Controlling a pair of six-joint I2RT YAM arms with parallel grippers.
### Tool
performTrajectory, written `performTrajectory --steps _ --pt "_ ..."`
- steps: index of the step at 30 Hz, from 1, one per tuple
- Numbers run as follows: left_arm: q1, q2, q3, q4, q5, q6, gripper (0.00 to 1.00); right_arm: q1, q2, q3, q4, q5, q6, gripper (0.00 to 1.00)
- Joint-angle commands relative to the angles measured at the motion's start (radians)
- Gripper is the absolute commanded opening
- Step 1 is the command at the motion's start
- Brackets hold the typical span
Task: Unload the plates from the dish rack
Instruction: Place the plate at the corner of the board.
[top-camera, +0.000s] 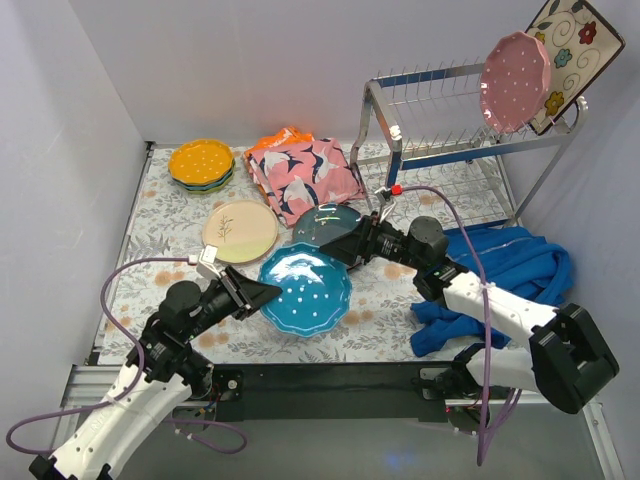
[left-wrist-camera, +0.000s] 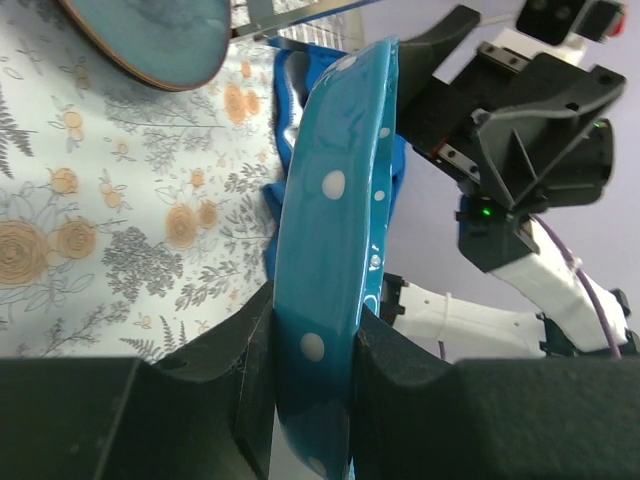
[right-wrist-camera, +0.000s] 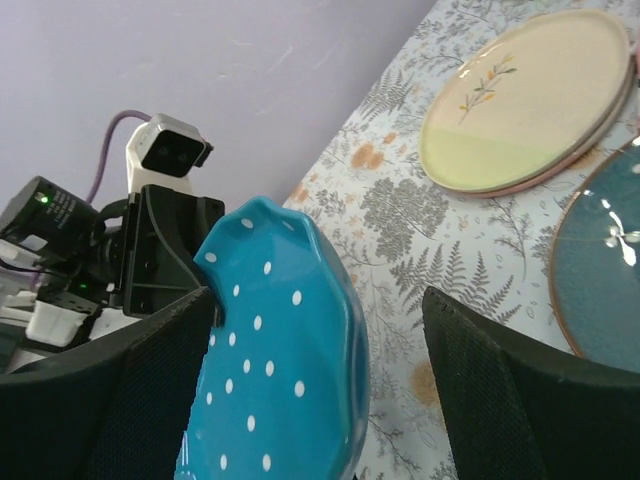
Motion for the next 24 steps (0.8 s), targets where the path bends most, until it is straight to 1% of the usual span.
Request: performTrajectory --steps 1,3,4,5,7,10,12,13,14,15,16,18,19,20,22,23,24 --pt "-0.001 0.000 0.093 0.085 -0.104 -0.004 0.00 0.003 -0.100 0.061 -0.184 0.104 -0.173 0.90" --pt "-0.001 0.018 0.107 0.057 -0.136 0.012 0.00 0.008 -0.137 0.070 -0.243 0.150 -0.243 0.93" --pt "-0.001 0.028 0.109 0.059 -0.150 0.016 0.00 0.011 -0.175 0.077 -0.289 0.200 -0.263 0.94" --pt "-0.001 0.035 0.110 0.071 -0.152 0.018 0.00 0.019 -0.192 0.080 -0.316 0.227 -0.283 0.98" --pt "-0.001 0.071 0.114 0.080 -0.164 0.021 0.00 0.029 -0.233 0.086 -0.368 0.274 -0.333 0.98" --pt "-0.001 0.126 0.126 0.097 -0.187 0.033 0.00 0.066 -0.281 0.078 -0.388 0.311 -0.369 0.98" --pt "-0.001 0.152 0.147 0.108 -0.213 0.043 0.00 0.117 -0.304 0.067 -0.414 0.334 -0.406 0.98" --pt "-0.001 0.176 0.155 0.110 -0.230 0.047 0.00 0.140 -0.325 0.064 -0.422 0.369 -0.421 0.98" --pt "0.002 0.190 0.179 0.108 -0.247 0.052 0.00 0.193 -0.338 0.054 -0.440 0.394 -0.440 0.98" --pt "0.003 0.204 0.193 0.108 -0.288 0.065 0.00 0.221 -0.350 0.051 -0.451 0.417 -0.458 0.98" --pt "0.006 0.241 0.212 0.110 -0.301 0.072 0.00 0.279 -0.371 0.049 -0.465 0.472 -0.498 0.98" --pt "0.024 0.285 0.259 0.111 -0.314 0.084 0.00 0.336 -0.393 0.032 -0.500 0.535 -0.526 0.98" --pt "0.035 0.307 0.270 0.116 -0.308 0.093 0.00 0.385 -0.413 0.023 -0.514 0.576 -0.552 0.98" --pt "0.070 0.352 0.281 0.137 -0.293 0.095 0.00 0.405 -0.423 0.012 -0.524 0.593 -0.560 0.98" --pt "0.131 0.394 0.298 0.172 -0.183 0.086 0.00 0.454 -0.465 -0.031 -0.541 0.642 -0.577 0.98" --pt "0.232 0.446 0.295 0.221 -0.128 0.075 0.00 0.466 -0.479 -0.046 -0.541 0.655 -0.589 0.98" --pt "0.293 0.471 0.290 0.255 -0.062 0.063 0.00 0.473 -0.511 -0.063 -0.541 0.669 -0.592 0.98"
